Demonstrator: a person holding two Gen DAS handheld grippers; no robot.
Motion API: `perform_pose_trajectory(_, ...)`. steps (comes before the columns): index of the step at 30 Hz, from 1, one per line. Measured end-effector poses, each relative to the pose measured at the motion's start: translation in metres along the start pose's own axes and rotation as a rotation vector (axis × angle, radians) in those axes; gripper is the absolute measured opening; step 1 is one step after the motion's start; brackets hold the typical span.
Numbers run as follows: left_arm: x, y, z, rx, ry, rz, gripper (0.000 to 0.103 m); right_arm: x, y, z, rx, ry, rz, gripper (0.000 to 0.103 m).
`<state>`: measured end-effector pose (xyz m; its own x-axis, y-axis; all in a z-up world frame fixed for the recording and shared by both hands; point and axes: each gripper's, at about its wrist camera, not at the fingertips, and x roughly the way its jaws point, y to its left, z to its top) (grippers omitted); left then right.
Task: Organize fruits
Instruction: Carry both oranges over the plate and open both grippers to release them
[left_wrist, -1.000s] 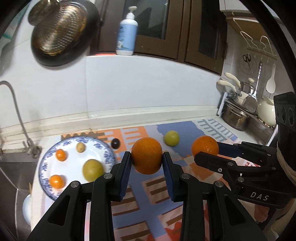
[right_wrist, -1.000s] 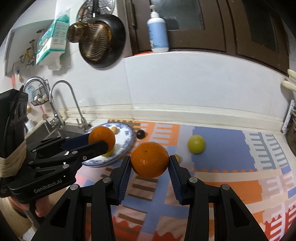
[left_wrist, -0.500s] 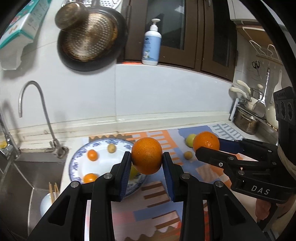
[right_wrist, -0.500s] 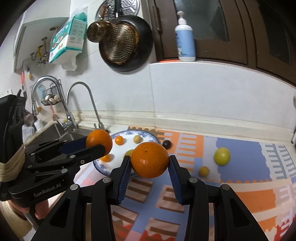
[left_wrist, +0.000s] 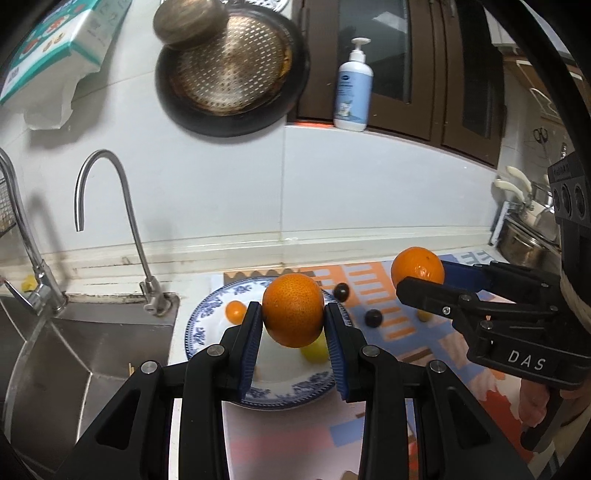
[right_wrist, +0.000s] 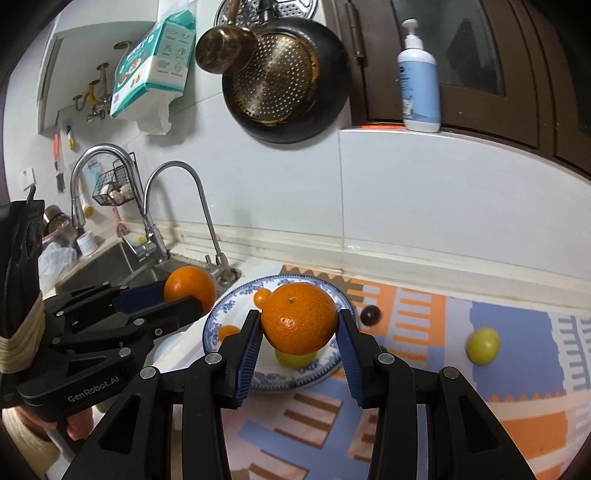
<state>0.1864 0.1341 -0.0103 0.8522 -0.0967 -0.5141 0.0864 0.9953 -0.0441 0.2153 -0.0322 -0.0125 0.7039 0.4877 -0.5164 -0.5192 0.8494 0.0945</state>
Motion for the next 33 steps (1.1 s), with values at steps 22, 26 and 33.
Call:
perform_pose_trajectory(22, 0.093, 0.057, -0.013, -0.081, 0.171, 0.072, 0.033, 0.141, -0.019, 0.01, 0.064, 0.221, 0.092, 0.042)
perform_pose_trajectory(26, 0.112, 0.064, -0.017, -0.089, 0.218, 0.07, 0.033, 0.166, -0.02, 0.006, 0.081, 0.288, 0.108, 0.042)
perform_pose_trajectory(33, 0.136, 0.074, -0.022, -0.124, 0.291, 0.054, 0.033, 0.193, -0.021, 0.002, 0.096, 0.366, 0.123, 0.042)
